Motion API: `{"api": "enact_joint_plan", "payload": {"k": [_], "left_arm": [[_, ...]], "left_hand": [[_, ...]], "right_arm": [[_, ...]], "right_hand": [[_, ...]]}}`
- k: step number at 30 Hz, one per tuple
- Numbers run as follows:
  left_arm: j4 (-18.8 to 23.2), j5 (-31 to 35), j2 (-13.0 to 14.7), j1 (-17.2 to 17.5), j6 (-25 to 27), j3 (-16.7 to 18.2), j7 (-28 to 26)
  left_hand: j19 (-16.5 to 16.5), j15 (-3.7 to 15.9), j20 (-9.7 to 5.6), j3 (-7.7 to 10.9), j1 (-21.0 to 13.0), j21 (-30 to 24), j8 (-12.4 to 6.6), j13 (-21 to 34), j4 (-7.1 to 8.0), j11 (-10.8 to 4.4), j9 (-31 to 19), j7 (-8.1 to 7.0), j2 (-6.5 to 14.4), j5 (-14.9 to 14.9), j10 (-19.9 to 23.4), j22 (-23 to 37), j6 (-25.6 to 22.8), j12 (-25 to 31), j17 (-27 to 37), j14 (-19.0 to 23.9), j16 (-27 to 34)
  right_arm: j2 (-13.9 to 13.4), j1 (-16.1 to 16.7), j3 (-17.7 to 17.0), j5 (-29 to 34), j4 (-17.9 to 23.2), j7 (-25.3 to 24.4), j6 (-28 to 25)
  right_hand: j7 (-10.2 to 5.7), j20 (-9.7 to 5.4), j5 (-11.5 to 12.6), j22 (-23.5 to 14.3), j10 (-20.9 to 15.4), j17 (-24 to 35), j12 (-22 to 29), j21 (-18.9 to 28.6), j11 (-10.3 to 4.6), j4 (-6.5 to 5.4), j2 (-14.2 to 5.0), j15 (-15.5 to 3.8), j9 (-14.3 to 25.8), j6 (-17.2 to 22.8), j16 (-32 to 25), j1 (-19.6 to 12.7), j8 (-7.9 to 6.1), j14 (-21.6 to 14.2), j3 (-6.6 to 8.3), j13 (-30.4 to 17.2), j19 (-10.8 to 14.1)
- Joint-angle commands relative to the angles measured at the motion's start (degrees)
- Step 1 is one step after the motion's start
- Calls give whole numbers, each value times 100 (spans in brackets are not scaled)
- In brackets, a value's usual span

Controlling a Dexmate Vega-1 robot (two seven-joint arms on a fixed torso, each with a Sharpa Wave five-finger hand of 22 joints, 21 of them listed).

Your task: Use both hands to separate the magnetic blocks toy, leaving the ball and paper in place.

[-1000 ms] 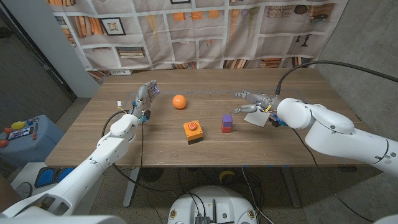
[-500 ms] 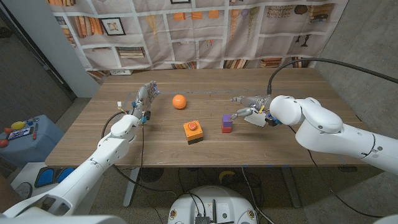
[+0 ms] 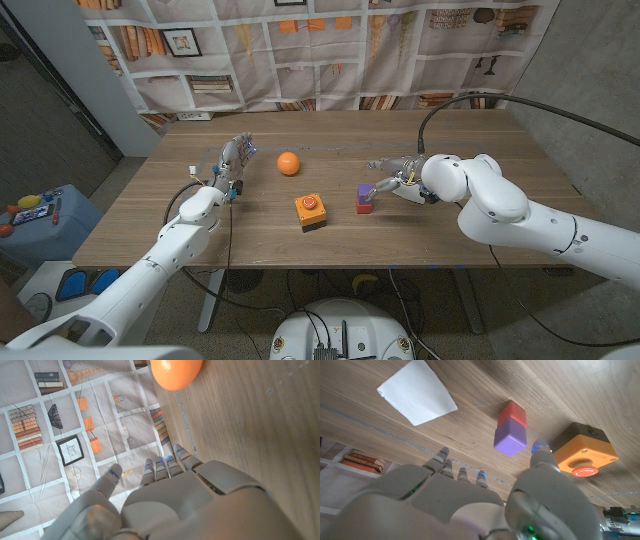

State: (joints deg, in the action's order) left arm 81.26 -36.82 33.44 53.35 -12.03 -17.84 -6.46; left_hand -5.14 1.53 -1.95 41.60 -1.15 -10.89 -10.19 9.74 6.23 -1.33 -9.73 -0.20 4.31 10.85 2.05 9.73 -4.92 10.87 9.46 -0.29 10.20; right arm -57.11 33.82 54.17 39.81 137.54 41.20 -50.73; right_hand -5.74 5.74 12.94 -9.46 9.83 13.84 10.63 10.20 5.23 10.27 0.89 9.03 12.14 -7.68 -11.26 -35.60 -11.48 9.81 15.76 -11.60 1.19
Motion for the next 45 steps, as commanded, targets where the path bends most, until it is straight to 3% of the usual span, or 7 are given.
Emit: {"api": "enact_joint_plan", "payload": {"k": [1, 13, 25, 35, 45], "left_arm": [[43, -5, -35, 83, -37, 6, -58], [31, -13, -58, 107, -55, -8, -46], [4, -26, -109, 135, -84, -37, -37], [-3, -32, -123, 146, -93, -46, -31], [16, -35, -117, 159, -81, -44, -41]], "left_hand": [[-55, 3, -113, 11, 38, -31, -28, 22, 21, 8, -24, 28, 479, 19, 23, 12, -53, 15, 28, 29, 2], [-64, 4, -109, 15, 38, -32, -24, 23, 30, 14, -24, 29, 477, 19, 28, 12, -50, 12, 27, 39, 1], [-84, 5, -94, 20, 39, -36, -24, 23, 39, 13, -24, 22, 474, 20, 41, 12, -56, 13, 26, 51, 1], [-109, 4, -93, 24, 40, -42, -24, 24, 46, 37, -24, 25, 470, 20, 55, 12, -61, 14, 26, 69, 4], [-112, 6, -79, 27, 41, -40, -25, 25, 52, 36, -24, 36, 468, 20, 63, 13, -70, 14, 27, 76, 3]], "right_arm": [[347, 106, -5, 1047, -248, 725, 407], [841, 404, -166, 1959, -513, 1219, 572], [1279, 751, -415, 2827, -746, 1461, 870], [1568, 1034, -699, 3258, -864, 1471, 1216], [1813, 1340, -950, 3547, -975, 1235, 1469]], "right_hand": [[-11, 39, 16, -24, 621, 9, 40, 47, 59, -35, 76, 46, 42, 147, -40, -19, -122, 387, 22, -25, 14], [-48, 55, 27, -25, 534, 14, 92, 81, 12, -52, 88, 31, 99, 505, -93, -96, -314, 305, 70, -29, 104], [-71, 73, 49, -23, 377, 9, 150, 125, 5, -19, 53, 28, 169, 1010, -155, -360, -579, 158, 211, -35, 300], [-184, 19, 39, -19, 154, -4, 200, 123, -70, 6, 54, -42, 235, 1622, -208, -757, -906, -21, 379, -40, 472], [-173, -44, -7, -17, -138, -2, 255, 149, -177, -21, 84, -133, 300, 2192, -286, -1003, -1232, -259, 459, -41, 736]]}}
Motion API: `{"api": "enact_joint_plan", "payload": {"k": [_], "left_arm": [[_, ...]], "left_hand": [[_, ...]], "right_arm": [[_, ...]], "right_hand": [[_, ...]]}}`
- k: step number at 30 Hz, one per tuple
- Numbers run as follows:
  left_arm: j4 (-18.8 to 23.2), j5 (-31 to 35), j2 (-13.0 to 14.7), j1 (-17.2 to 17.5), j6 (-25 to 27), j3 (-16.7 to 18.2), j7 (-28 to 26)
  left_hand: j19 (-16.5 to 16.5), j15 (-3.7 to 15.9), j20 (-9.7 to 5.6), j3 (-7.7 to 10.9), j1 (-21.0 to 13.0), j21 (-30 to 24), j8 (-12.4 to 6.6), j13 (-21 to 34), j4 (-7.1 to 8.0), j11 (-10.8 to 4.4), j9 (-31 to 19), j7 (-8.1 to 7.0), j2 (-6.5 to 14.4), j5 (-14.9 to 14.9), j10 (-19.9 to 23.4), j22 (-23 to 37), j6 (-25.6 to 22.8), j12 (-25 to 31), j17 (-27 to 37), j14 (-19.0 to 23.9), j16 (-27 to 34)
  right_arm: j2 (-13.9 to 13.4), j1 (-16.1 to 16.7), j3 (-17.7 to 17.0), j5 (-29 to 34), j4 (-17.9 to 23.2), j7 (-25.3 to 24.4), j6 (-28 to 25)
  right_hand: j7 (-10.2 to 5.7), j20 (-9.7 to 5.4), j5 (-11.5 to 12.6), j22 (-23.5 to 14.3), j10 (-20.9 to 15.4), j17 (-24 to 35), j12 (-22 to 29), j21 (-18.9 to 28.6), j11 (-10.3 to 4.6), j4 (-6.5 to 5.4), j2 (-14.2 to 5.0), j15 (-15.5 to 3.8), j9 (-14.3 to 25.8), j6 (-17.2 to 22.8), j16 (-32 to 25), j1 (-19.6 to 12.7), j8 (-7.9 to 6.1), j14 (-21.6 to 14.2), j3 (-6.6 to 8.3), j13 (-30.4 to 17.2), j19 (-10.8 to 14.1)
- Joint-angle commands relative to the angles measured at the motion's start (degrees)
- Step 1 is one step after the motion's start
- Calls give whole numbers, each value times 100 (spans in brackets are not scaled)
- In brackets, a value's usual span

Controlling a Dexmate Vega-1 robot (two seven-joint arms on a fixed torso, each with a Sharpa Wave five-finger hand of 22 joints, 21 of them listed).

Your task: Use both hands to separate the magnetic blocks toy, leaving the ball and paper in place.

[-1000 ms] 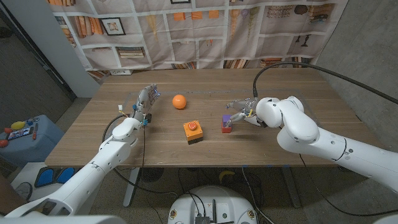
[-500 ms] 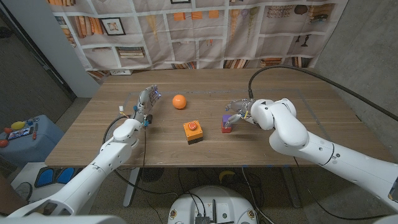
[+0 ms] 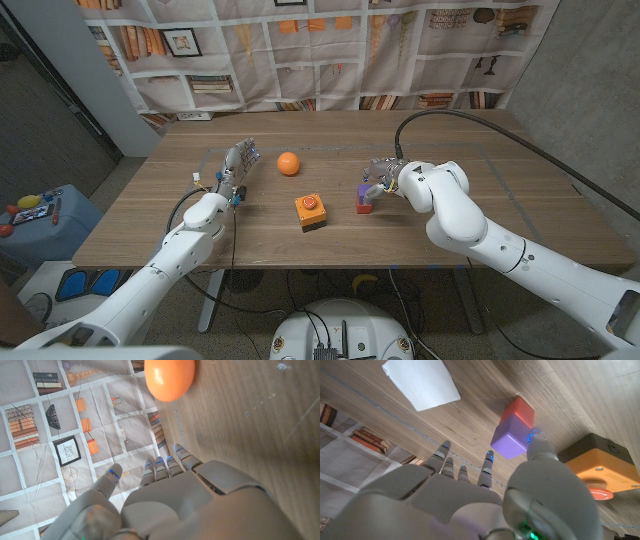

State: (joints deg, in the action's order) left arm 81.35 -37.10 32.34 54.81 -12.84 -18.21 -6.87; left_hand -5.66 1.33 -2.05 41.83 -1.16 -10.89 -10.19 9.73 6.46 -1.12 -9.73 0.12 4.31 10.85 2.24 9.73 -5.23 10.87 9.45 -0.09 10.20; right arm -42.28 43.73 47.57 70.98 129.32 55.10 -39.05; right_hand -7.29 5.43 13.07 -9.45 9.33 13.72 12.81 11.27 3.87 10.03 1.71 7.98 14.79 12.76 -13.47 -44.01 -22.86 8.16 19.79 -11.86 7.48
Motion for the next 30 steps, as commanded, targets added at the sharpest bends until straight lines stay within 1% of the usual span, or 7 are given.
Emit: {"api": "enact_joint_plan", "payload": {"k": [1, 5, 13, 21, 25, 28, 30], "left_arm": [[4, -5, -8, 10, -2, -9, 3], [-18, -10, -24, -8, 6, -19, 8], [-68, -8, -48, -65, 32, -50, 32], [-32, 0, -28, -69, 80, -41, -14], [-35, -2, -31, -79, 97, -46, -18], [-60, 2, -53, -94, 80, -55, -16], [-73, 9, -61, -102, 74, -61, -16]], "left_hand": [[-61, 28, -69, 3, 42, -40, -24, 25, 29, 16, -24, -2, 468, 20, 45, 13, -37, 14, 27, 58, 3], [-65, 22, -57, 4, 42, -40, -25, 26, 32, 21, -24, 4, 466, 20, 45, 13, -41, 13, 27, 61, 2], [-65, 24, -51, 6, 43, -38, -23, 26, 36, 22, -24, 1, 463, 19, 47, 13, -39, 12, 28, 71, 3], [-67, 24, -50, 7, 45, -36, -25, 27, 41, 30, -24, 3, 461, 19, 46, 14, -48, 9, 28, 74, 2], [-68, 21, -49, 8, 45, -35, -26, 27, 43, 26, -25, -1, 460, 19, 44, 14, -53, 8, 28, 74, 1], [-70, 17, -47, 9, 45, -35, -26, 27, 44, 31, -25, 1, 459, 19, 46, 14, -53, 8, 28, 74, 0], [-67, 17, -47, 9, 45, -34, -25, 27, 45, 28, -25, 0, 459, 19, 44, 14, -53, 7, 28, 73, -1]], "right_arm": [[343, 372, -309, 454, -164, -178, 331], [416, 475, -377, 562, -209, -253, 398], [478, 669, -506, 648, -260, -491, 566], [553, 797, -571, 752, -320, -662, 663], [545, 865, -628, 744, -321, -828, 729], [570, 897, -653, 775, -338, -904, 739], [577, 900, -674, 756, -348, -920, 767]], "right_hand": [[-33, -17, -25, -17, -111, 11, 39, 42, -54, 3, 4, -42, 42, 226, -69, -188, -137, -109, 63, -14, 131], [-35, -70, -41, -17, -221, 12, 59, 51, -109, 8, 13, -81, 64, 412, -90, -275, -247, -178, 87, -15, 223], [-17, -113, -65, -18, -312, 12, 68, 64, -145, 18, 35, -136, 88, 505, -120, -382, -324, -274, 112, -15, 336], [-94, -173, -123, -18, -472, 16, 83, 65, -210, 16, 75, -224, 130, 730, -157, -531, -484, -392, 135, -12, 469], [-155, -204, -163, -18, -610, 28, 98, 56, -256, 2, 77, -284, 167, 1021, -189, -631, -660, -481, 154, -11, 545], [-176, -229, -179, -18, -676, 36, 105, 61, -273, -3, 71, -320, 184, 1141, -214, -680, -737, -541, 165, -10, 607], [-263, -244, -192, -18, -744, 46, 111, 58, -298, -10, 66, -349, 201, 1267, -227, -722, -816, -571, 172, -9, 649]]}}
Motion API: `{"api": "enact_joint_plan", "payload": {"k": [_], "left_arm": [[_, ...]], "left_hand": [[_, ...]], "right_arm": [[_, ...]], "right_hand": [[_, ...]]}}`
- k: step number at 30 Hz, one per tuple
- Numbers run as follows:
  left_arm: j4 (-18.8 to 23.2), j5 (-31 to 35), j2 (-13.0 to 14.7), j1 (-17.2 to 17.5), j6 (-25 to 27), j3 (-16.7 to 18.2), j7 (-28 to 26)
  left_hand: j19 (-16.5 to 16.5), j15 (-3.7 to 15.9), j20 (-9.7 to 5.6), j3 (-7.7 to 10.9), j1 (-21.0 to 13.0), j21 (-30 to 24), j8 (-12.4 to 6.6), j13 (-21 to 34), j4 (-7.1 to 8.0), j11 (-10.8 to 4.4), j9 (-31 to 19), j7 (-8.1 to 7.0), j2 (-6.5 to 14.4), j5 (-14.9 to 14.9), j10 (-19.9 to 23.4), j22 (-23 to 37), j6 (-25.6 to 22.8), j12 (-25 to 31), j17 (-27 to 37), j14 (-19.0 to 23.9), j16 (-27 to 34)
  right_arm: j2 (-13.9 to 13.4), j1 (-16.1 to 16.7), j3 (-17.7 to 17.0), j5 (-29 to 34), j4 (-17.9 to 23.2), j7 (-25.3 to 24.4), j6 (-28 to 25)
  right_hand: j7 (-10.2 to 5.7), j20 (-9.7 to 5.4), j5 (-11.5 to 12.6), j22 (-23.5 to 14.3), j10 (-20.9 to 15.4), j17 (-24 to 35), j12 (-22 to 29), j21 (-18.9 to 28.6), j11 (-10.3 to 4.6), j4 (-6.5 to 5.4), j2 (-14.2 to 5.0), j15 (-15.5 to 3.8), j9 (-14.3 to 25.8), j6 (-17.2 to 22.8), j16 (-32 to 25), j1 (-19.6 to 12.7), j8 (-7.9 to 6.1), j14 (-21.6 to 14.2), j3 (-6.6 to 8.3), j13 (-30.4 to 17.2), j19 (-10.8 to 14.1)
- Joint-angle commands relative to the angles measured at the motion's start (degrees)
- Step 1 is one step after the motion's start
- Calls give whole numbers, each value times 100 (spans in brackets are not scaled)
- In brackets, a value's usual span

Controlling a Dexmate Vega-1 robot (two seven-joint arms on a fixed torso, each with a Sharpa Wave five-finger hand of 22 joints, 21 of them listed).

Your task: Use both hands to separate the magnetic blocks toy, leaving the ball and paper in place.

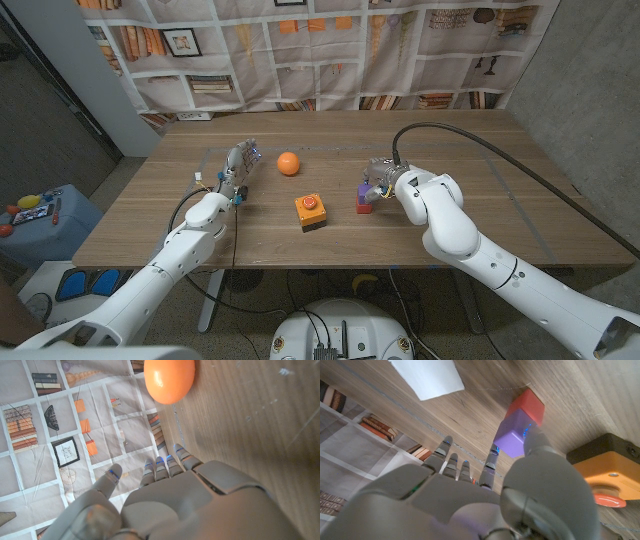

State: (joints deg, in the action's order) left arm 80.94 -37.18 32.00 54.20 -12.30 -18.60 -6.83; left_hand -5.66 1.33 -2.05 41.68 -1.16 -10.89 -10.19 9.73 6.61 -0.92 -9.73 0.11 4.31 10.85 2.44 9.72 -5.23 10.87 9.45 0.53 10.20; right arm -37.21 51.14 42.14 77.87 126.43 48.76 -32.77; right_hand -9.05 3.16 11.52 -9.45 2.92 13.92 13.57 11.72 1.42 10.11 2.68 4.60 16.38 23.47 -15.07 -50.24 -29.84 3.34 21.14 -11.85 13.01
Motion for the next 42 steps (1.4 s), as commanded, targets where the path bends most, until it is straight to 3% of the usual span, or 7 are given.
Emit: {"api": "enact_joint_plan", "payload": {"k": [1, 14, 23, 31, 42], "left_arm": [[-38, 17, -35, -43, 17, -23, -25], [-46, 41, -73, -52, 32, -37, -102], [-168, 62, -104, -194, 20, -78, -8], [-28, 108, -78, -163, 52, -81, -93], [651, 195, 114, 163, 267, 26, -510]], "left_hand": [[-70, 21, -47, 25, 45, -34, -25, 27, 31, 5, -25, -2, 458, 19, 27, 14, -54, 7, 28, 10, -2], [-70, 22, -28, 27, 46, -31, -23, 27, 36, 2, -25, -4, 455, 19, 25, 14, -53, 5, 28, 14, -3], [-80, 23, 0, 29, 48, -34, -22, 28, 41, 9, -25, -15, 452, 19, 20, 14, -53, 1, 29, 20, -2], [-84, 12, 7, 30, 48, -34, -21, 28, 44, 8, -25, -11, 450, 19, 21, 15, -52, 1, 29, 18, -4], [-88, 24, 11, 33, 47, -33, -21, 28, 45, 9, -25, -14, 448, 19, 20, 15, -55, 0, 29, 20, -4]], "right_arm": [[95, 158, -130, 103, -75, -268, 116], [60, 92, -248, -131, -98, -237, 244], [30, 131, -340, -328, -6, -302, 181], [-75, 113, -480, -590, 92, -298, 131], [-319, 90, -724, -1193, 281, -443, 93]], "right_hand": [[-95, -19, -39, -19, -121, 27, 37, 11, -61, -19, -33, -19, 46, 215, -72, -108, -131, -101, 40, -10, 101], [-265, -95, -66, -18, -361, 77, 25, -21, -162, -30, -73, -97, 131, 1032, -126, -344, -602, -216, 79, -2, 257], [-330, -136, -77, -18, -550, 111, 28, -40, -333, -43, -113, -184, 188, 1517, -159, -478, -875, -282, 98, 7, 331], [-339, -154, -77, -18, -684, 123, 41, -48, -349, -76, -163, -218, 227, 1790, -167, -487, -1025, -300, 95, 13, 361], [-350, -165, -76, -18, -841, 132, 56, -48, -391, -96, -210, -253, 271, 2049, -178, -484, -1174, -334, 82, 21, 412]]}}
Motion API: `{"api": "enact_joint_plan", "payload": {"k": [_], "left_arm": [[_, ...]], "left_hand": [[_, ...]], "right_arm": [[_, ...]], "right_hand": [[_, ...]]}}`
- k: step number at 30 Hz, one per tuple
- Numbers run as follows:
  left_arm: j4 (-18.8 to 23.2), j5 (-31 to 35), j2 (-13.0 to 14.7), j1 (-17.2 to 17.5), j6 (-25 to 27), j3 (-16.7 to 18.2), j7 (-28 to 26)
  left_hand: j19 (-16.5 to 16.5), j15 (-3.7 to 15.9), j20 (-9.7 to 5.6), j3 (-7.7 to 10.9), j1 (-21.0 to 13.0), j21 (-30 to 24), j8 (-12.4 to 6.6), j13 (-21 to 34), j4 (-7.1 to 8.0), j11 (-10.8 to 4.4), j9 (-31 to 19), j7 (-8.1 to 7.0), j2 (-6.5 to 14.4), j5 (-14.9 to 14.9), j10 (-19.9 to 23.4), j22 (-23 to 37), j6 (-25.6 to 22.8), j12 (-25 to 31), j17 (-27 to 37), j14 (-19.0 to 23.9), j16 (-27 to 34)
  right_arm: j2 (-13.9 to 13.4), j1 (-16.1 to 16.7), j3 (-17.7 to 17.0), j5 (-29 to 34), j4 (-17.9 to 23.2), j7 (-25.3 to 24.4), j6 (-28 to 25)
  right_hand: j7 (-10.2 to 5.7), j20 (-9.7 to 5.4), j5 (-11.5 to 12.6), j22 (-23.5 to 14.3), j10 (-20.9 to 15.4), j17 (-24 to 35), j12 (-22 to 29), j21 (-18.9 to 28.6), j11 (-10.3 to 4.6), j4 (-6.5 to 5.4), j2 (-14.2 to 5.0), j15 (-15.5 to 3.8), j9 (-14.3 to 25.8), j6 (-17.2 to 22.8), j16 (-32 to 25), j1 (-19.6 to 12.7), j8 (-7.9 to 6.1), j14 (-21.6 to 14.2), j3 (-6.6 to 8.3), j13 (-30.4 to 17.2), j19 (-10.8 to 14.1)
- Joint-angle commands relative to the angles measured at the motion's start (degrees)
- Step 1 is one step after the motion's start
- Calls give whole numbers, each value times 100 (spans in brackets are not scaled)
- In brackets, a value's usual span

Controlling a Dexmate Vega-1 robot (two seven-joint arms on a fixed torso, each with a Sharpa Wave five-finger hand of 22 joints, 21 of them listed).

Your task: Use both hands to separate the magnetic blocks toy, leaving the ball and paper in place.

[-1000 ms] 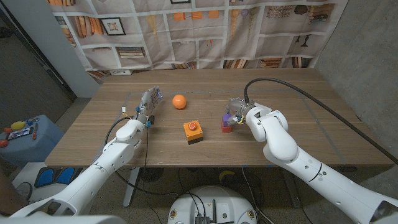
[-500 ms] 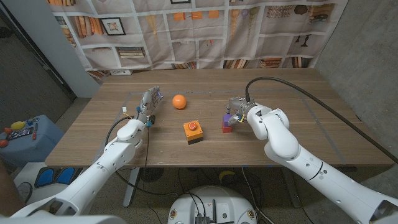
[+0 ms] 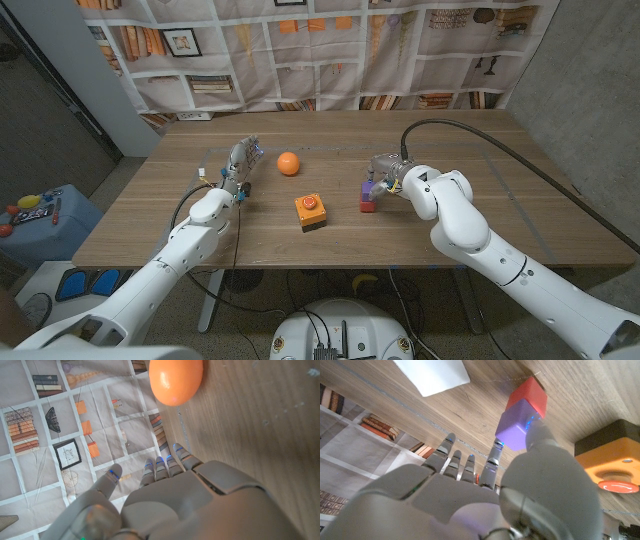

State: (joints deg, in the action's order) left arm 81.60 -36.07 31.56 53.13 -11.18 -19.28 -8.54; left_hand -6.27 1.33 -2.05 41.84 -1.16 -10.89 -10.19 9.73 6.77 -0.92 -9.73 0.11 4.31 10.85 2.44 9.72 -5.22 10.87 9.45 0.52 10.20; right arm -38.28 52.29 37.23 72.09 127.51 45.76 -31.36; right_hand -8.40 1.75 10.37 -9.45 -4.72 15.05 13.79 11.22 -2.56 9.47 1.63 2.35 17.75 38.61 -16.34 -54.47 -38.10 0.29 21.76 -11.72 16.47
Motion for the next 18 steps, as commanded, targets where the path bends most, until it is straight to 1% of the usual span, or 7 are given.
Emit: {"api": "enact_joint_plan", "payload": {"k": [1, 4, 10, 15, 18], "left_arm": [[649, 89, 175, 303, 173, 107, -376], [852, 119, 233, 406, 238, 148, -503], [1190, 170, 342, 565, 369, 223, -693], [1390, 219, 432, 607, 493, 255, -767], [1452, 262, 456, 591, 536, 250, -784]], "left_hand": [[-27, 22, 9, 17, 47, -33, -21, 28, 29, 11, -26, -11, 447, 19, 18, 15, -54, 0, 28, 22, -4], [-22, 18, 14, 18, 46, -30, -20, 28, 27, 1, -26, -15, 446, 19, 19, 15, -53, 0, 28, 21, -5], [-24, 5, 17, 24, 33, -30, -19, 28, 10, 2, -25, -16, 441, 19, 17, 15, -52, -1, 22, 13, -12], [-25, 7, 20, 32, 14, -28, -19, 28, -22, 5, -25, -15, 433, 19, 10, 14, -52, -4, 14, 12, -17], [-23, 5, 19, 37, -3, -26, -20, 28, -50, 6, -24, -13, 426, 18, 13, 14, -58, -3, 9, 13, -19]], "right_arm": [[-244, -25, -262, -687, 194, -170, -46], [-314, -27, -362, -933, 251, -228, -99], [-499, -26, -527, -1460, 301, -515, -144], [-583, -6, -657, -1944, 322, -819, -260], [-636, -10, -647, -2108, 338, -1019, -367]], "right_hand": [[-416, -25, 39, -18, -87, 19, 37, 3, 10, -33, -107, -30, 137, 545, -49, -61, -354, -25, 19, 8, 69], [-419, -27, 39, -18, -125, 21, 43, 1, -6, -36, -118, -25, 145, 566, -52, -62, -371, -32, 18, 9, 74], [-419, -33, 38, -18, -167, 25, 44, 1, -23, -42, -138, -38, 158, 626, -53, -60, -408, -33, 16, 11, 88], [-418, -32, 37, -18, -197, 27, 41, -2, -47, -46, -150, -36, 171, 695, -55, -55, -448, -40, 10, 13, 94], [-420, -28, 36, -18, -233, 29, 43, -2, -76, -46, -152, -34, 180, 746, -63, -53, -478, -61, 4, 14, 107]]}}
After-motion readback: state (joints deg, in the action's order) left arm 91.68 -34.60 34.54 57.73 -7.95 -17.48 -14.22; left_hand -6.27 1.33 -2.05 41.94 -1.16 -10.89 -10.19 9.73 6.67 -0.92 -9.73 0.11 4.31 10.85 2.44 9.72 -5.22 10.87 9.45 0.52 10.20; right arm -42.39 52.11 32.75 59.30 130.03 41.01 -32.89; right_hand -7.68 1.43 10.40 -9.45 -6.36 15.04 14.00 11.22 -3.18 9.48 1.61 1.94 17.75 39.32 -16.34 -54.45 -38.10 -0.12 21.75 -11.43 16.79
